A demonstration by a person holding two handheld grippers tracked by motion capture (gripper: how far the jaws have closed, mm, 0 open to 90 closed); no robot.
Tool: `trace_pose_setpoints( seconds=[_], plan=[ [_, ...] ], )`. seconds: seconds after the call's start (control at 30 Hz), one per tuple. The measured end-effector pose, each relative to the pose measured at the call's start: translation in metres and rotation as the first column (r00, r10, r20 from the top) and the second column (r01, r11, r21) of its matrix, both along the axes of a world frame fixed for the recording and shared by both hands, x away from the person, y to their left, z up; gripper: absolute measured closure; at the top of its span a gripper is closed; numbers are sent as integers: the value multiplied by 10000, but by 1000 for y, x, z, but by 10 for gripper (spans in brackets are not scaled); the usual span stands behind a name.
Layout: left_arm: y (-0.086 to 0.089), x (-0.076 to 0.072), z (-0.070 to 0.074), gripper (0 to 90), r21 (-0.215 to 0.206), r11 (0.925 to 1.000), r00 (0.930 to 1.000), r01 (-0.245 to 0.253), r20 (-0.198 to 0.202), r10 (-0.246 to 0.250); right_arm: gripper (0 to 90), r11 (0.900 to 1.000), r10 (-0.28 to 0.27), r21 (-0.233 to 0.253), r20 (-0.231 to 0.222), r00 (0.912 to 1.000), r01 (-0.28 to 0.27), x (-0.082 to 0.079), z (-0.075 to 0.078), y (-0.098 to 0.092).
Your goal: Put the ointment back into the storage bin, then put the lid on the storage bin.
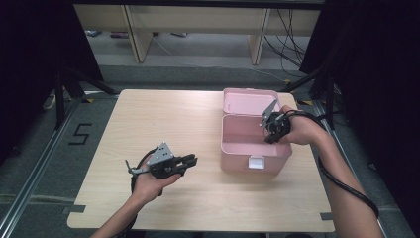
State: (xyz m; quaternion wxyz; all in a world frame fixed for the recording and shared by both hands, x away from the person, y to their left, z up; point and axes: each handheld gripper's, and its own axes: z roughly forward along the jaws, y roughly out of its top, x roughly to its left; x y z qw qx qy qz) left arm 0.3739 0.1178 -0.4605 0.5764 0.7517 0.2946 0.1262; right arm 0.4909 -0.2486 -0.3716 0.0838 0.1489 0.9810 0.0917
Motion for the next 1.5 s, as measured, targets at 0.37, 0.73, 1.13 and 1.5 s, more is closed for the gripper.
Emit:
trace_pose_setpoints(
  seconds=[0.37,0.73,1.13,1.5],
  plan=[
    [-6,2,7,880,-161,9996,9996,224,-183,-227,835,9990,-282,346,289,9992,272,3,5,-11],
    [-10,-2,14,894,-80,9993,9991,367,199,-366,808,9942,-688,874,778,9946,619,0,10,-10],
    [-21,-2,17,888,-182,9969,9952,767,618,-755,762,9779,-1644,1442,853,9827,1511,10,13,-16],
    [-35,-8,21,880,-171,9924,9888,1221,886,-1201,722,9475,-2703,1998,839,9591,2495,12,17,-21]
  ],
)
